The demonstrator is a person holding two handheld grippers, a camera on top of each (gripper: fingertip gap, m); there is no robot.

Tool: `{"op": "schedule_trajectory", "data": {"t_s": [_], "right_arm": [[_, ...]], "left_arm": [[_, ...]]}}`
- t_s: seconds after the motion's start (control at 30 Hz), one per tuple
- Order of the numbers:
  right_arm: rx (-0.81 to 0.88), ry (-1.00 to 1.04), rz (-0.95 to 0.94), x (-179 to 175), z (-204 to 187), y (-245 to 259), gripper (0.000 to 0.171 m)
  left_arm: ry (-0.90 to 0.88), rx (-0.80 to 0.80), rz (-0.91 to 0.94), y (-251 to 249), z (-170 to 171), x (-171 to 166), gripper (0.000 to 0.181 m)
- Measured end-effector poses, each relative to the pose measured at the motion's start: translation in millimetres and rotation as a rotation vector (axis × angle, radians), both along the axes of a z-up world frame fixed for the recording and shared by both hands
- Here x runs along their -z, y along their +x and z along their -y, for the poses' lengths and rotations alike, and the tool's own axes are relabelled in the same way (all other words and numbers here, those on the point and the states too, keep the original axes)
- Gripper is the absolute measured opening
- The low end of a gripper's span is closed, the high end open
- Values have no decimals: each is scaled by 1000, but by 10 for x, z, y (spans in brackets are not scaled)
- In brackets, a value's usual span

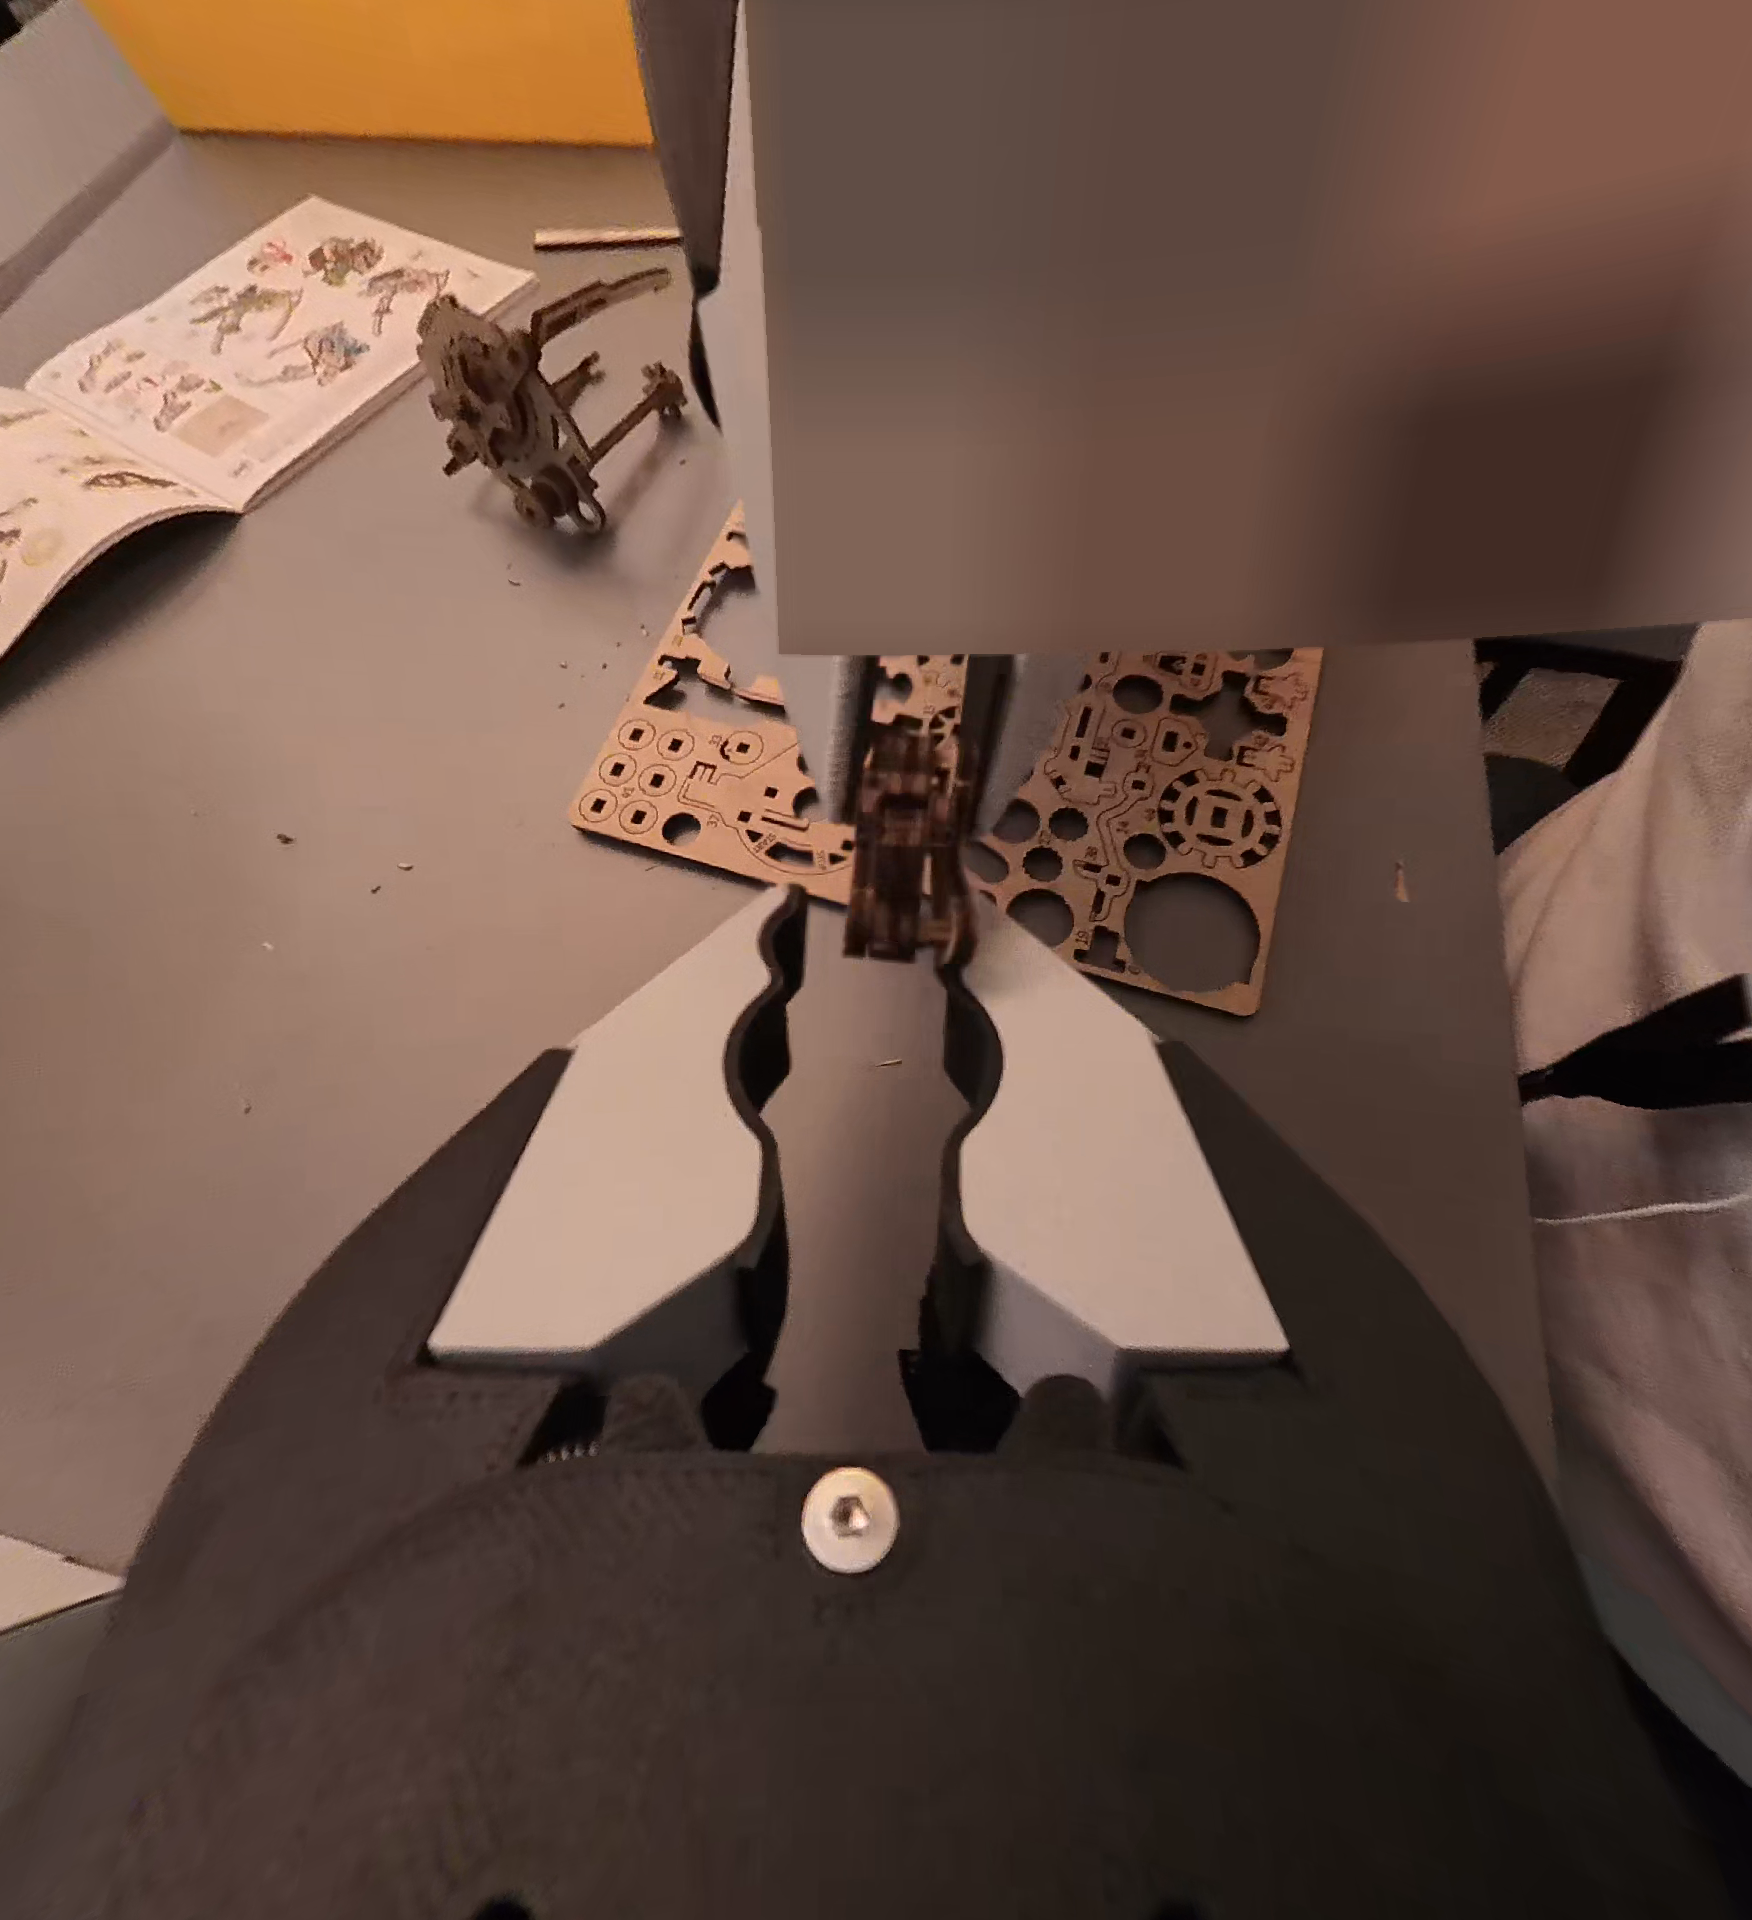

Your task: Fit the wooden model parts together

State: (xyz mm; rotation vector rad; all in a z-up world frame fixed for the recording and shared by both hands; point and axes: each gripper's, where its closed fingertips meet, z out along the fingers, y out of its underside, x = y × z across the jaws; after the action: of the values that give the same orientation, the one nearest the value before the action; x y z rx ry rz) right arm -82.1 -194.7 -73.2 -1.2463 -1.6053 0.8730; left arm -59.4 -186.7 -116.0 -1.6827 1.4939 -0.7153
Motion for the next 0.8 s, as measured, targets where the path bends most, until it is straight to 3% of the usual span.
{"op": "schedule_trajectory", "data": {"t_s": [0.13, 0.4, 0.57, 0.67, 0.8], "right_arm": [[36, 19, 41, 46, -27, -18, 13], [48, -49, 38, 24, 6, -71, 13], [49, -29, 101, 132, -9, -18, 13], [31, -45, 108, 138, 17, -2, 12], [24, -45, 136, 175, 23, 34, 12]], "left_arm": [[40, -10, -59, 27, -23, 57, 32], [-11, 29, -120, 54, 41, 147, 0], [-61, 26, -87, 99, 84, 105, 20], [-51, 20, -84, 98, 84, 90, 12], [-39, 10, -94, 99, 88, 95, 17]]}}
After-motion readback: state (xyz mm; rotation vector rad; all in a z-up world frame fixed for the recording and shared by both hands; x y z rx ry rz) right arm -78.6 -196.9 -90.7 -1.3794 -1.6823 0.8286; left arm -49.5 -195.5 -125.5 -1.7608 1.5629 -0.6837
